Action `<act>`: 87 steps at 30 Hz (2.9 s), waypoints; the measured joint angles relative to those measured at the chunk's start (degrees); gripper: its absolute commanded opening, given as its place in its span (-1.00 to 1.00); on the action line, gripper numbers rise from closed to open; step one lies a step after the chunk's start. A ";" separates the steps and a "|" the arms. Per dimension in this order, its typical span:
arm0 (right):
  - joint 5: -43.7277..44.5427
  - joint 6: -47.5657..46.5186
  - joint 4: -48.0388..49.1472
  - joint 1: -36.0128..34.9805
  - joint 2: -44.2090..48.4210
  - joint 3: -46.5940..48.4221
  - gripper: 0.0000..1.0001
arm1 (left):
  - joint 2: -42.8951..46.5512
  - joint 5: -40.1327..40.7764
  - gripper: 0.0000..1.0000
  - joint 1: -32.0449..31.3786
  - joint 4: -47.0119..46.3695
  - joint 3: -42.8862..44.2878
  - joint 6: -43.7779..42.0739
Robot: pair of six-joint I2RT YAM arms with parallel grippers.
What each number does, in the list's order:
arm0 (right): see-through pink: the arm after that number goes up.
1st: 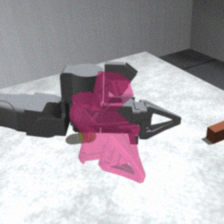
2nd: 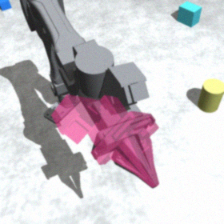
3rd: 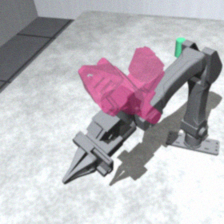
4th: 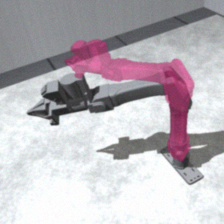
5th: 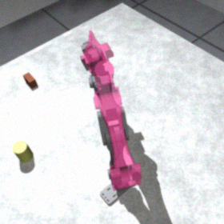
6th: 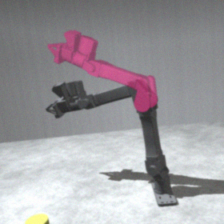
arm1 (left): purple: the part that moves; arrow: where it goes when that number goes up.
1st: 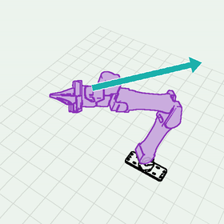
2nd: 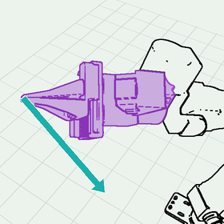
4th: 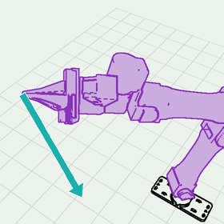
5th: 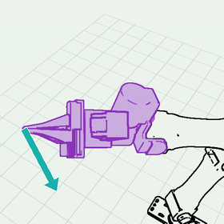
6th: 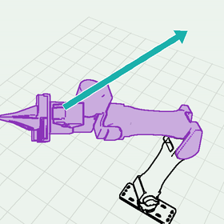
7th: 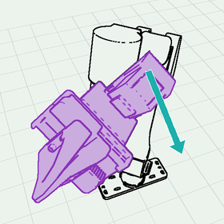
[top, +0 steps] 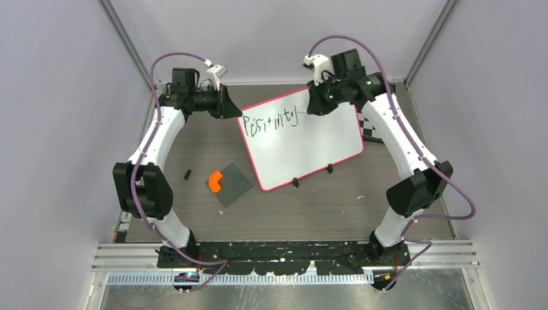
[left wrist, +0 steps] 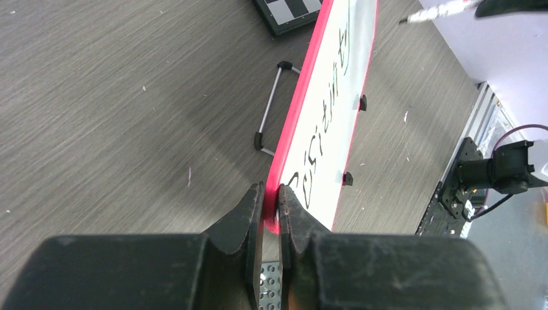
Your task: Write a sentence on the whiteboard
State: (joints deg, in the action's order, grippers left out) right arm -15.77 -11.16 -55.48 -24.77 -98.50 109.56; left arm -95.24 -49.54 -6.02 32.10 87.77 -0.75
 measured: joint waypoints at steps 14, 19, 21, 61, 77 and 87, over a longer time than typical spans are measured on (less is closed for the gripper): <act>-6.34 0.81 3.96 9.09 2.99 -6.54 -1.00 | -2.67 -0.17 -1.00 -0.07 1.70 3.21 -1.44; -6.25 1.40 6.08 8.79 2.89 -6.62 -1.00 | -2.67 -0.17 -1.00 -0.07 1.68 3.19 -1.42; -5.99 1.57 6.54 8.55 2.71 -6.62 -0.99 | -2.67 -0.17 -1.00 -0.07 1.62 3.13 -1.38; 3.37 1.86 8.76 4.50 -0.87 -9.25 -0.99 | -2.03 0.28 -1.00 0.26 -0.13 0.92 -0.79; 4.09 1.84 7.17 4.24 -0.83 -1.31 -1.00 | -1.86 -0.17 -1.00 0.26 -0.13 0.92 -0.74; 4.02 1.81 6.95 3.80 -4.28 2.80 -1.00 | -1.73 -0.20 -1.00 0.24 -0.13 0.92 -0.74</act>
State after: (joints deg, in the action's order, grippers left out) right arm -11.75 -9.34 -48.53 -20.97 -102.78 112.36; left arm -96.97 -49.74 -5.78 31.97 88.68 -1.50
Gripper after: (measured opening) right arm 0.165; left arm 0.113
